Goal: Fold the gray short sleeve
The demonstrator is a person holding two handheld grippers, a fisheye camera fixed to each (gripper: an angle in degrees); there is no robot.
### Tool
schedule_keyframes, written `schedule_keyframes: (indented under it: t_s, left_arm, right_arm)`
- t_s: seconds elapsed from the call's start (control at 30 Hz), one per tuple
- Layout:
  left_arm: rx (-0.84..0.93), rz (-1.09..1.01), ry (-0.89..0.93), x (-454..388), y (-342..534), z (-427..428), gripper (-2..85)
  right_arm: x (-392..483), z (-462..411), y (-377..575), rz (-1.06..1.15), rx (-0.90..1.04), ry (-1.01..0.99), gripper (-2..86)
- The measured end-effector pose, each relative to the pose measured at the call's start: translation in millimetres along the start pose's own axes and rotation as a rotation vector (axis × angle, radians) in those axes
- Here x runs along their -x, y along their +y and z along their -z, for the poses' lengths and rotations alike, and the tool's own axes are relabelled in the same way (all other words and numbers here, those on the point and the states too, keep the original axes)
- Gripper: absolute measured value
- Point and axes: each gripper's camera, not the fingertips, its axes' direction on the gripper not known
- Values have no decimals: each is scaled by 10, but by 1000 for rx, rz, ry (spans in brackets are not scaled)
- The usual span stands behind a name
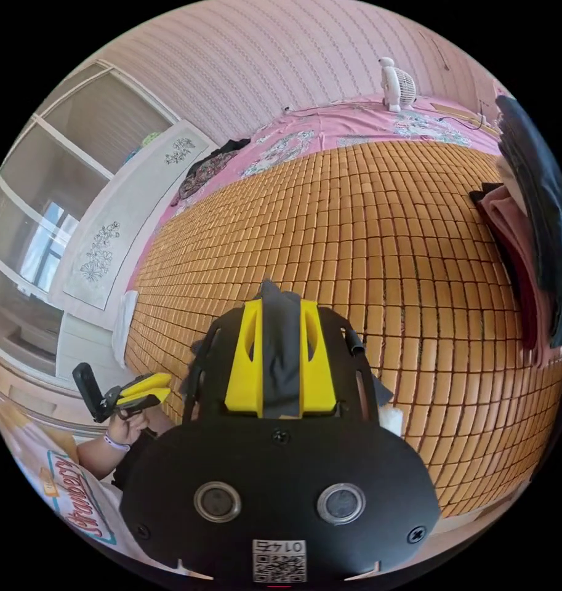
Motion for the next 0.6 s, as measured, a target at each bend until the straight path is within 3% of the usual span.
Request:
schedule_keyframes:
  t_s: [0.33,0.6]
  left_arm:
    - [56,13,-141,-207,-250,-306,121]
    - [54,-62,-258,-522,-402,-431,105]
  right_arm:
    - [307,-753,133,243,80,252,141]
    - [299,-992,292,267,116,46,78]
